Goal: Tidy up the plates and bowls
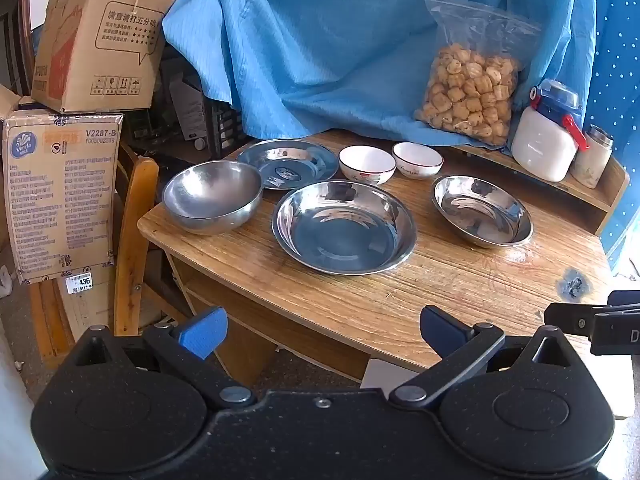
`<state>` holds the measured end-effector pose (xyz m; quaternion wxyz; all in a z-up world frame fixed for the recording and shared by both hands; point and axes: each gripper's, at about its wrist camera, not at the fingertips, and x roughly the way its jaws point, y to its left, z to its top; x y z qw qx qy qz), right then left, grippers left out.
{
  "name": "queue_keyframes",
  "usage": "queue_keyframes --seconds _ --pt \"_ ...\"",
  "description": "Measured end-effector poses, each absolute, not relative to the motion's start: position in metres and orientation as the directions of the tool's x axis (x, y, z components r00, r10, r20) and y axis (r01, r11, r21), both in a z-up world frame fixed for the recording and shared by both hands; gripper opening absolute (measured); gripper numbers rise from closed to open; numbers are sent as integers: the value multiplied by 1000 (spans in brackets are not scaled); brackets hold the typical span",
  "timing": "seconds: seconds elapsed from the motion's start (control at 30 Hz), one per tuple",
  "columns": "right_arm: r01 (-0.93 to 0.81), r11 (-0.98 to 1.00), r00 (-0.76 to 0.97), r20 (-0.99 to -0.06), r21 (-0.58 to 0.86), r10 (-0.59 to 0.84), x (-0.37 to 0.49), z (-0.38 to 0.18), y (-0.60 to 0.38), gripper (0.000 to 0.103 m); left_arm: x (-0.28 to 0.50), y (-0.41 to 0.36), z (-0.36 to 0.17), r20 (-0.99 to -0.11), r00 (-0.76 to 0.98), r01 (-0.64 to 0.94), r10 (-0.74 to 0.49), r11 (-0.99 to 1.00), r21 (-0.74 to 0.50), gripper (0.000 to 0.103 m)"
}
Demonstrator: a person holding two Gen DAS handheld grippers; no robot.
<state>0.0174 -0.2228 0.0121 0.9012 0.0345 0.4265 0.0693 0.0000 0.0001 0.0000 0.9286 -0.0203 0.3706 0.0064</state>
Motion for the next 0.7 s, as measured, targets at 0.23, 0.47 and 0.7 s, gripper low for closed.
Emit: queue_keyframes --seconds 0.23,0.47,0.7 --pt "-100 987 626 -763 125 160 17 12 -223 103 1 1 0 -690 724 -32 2 999 -30 102" --pt "-100 987 627 -763 122 158 18 11 -223 103 -2 5 0 -687 727 -34 1 999 -34 102" --pt "-100 987 627 -762 122 158 16 13 -225 103 -2 2 1 -689 725 -34 3 999 -31 102"
